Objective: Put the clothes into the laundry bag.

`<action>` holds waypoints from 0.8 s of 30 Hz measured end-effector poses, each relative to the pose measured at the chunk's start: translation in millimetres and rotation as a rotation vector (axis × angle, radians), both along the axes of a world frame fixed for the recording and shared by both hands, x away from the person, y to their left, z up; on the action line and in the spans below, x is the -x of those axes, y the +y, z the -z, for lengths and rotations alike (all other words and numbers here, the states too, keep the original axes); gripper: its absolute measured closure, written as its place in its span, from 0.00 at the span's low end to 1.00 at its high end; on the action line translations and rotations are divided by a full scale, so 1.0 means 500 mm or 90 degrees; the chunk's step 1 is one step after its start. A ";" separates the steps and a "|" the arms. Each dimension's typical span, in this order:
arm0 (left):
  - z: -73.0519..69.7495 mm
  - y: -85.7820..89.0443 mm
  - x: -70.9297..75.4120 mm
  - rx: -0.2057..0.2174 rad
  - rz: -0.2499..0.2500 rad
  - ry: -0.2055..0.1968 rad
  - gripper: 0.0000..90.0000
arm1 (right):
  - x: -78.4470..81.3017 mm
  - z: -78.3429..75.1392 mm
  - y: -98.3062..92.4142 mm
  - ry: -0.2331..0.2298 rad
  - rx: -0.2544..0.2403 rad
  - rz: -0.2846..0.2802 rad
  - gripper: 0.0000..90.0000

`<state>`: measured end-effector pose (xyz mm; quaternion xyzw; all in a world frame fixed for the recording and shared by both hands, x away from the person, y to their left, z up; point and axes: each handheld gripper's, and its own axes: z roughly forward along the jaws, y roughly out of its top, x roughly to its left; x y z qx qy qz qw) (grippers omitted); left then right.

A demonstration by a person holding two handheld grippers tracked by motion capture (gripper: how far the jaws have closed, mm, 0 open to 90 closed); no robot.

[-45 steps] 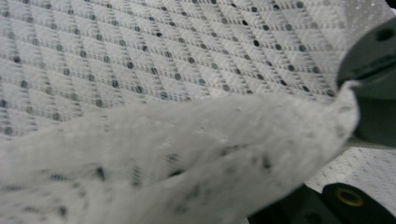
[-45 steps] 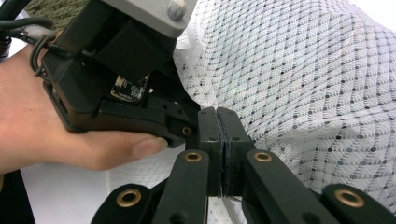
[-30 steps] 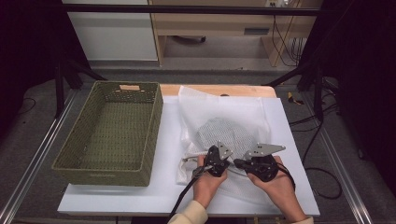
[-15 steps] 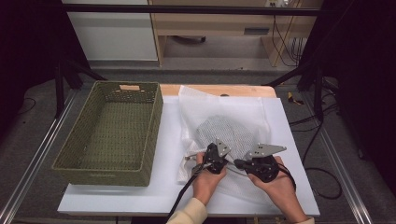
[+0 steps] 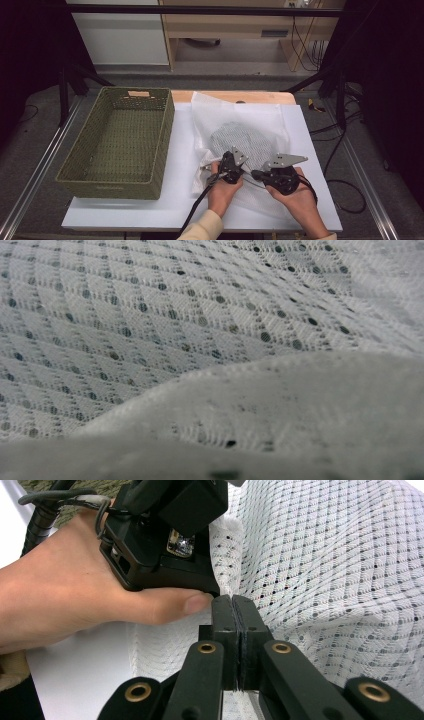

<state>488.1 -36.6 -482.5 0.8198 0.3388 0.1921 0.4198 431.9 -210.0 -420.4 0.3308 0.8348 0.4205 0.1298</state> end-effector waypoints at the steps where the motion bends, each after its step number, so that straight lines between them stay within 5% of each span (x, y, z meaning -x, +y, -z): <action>1: 0.000 0.000 -0.001 -0.001 -0.001 0.001 1.00 | 0.000 0.000 0.000 0.000 0.000 0.000 1.00; 24: -0.005 -0.014 -0.017 -0.010 -0.001 0.006 1.00 | -0.002 -0.001 -0.007 -0.005 -0.015 0.012 1.00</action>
